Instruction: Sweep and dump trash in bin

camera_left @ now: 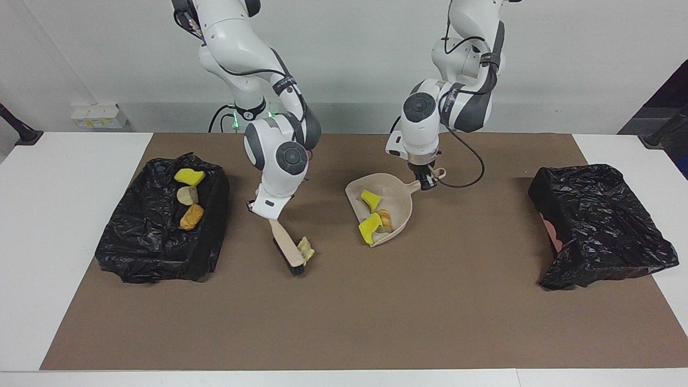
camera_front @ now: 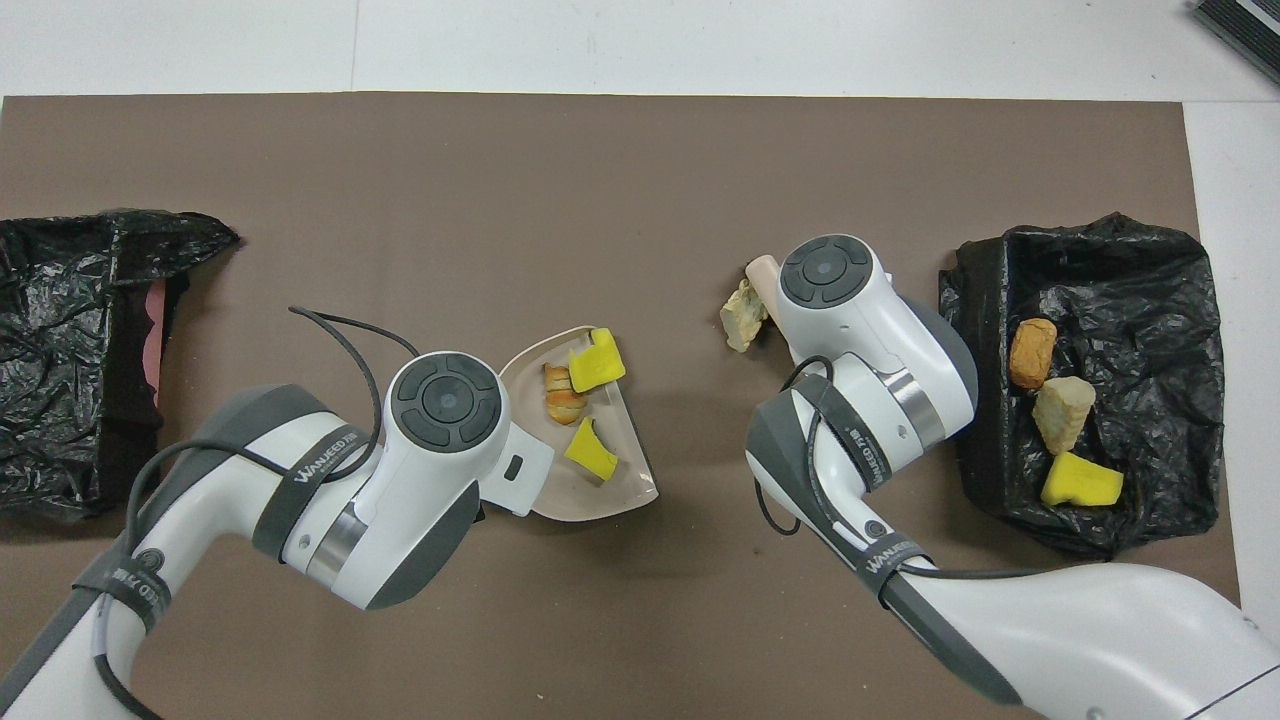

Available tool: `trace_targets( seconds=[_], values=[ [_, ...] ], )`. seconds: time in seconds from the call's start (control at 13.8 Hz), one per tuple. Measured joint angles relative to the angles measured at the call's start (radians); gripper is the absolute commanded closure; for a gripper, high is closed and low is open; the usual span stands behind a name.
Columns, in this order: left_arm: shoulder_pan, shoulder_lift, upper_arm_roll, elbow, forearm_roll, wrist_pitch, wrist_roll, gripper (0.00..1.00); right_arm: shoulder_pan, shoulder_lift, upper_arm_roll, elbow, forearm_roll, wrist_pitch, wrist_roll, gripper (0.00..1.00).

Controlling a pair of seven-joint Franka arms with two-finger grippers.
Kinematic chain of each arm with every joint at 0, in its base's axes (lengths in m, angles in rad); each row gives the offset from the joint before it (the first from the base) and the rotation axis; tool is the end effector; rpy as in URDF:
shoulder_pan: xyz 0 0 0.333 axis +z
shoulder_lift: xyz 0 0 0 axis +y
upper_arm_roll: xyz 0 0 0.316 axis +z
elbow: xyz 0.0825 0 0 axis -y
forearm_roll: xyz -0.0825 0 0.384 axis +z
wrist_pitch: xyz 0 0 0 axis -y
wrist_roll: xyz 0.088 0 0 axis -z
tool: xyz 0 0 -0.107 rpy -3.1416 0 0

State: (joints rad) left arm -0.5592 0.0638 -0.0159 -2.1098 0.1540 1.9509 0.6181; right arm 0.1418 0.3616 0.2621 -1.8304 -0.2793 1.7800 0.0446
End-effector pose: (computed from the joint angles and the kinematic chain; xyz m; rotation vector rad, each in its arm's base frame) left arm 0.4488 -0.2787 0.3702 -2.4123 1.7709 0.3386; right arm 0.5539 0.2019 0.3170 2.7716 0.6708 -0.5017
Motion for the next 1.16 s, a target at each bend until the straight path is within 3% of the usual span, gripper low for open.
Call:
trace_targets(
  seconds=[0.29, 0.65, 0.95, 1.16],
  values=[
    [-0.013, -0.005, -0.001, -0.004, 0.000, 0.000, -0.030, 1.00, 0.012, -0.015, 0.089, -0.021, 0.270, -0.031, 0.006, 1.00],
    [-0.023, 0.000, -0.001, -0.046, 0.000, 0.108, -0.029, 1.00, 0.017, -0.059, 0.170, -0.089, 0.490, -0.033, 0.007, 1.00],
    [-0.023, -0.001, 0.004, -0.057, -0.003, 0.157, 0.027, 1.00, 0.009, -0.121, 0.166, -0.092, 0.521, -0.042, 0.022, 1.00],
    [0.022, 0.009, 0.011, -0.057, -0.052, 0.183, 0.147, 1.00, -0.003, -0.239, 0.151, -0.089, 0.521, -0.118, 0.142, 1.00]
  ],
)
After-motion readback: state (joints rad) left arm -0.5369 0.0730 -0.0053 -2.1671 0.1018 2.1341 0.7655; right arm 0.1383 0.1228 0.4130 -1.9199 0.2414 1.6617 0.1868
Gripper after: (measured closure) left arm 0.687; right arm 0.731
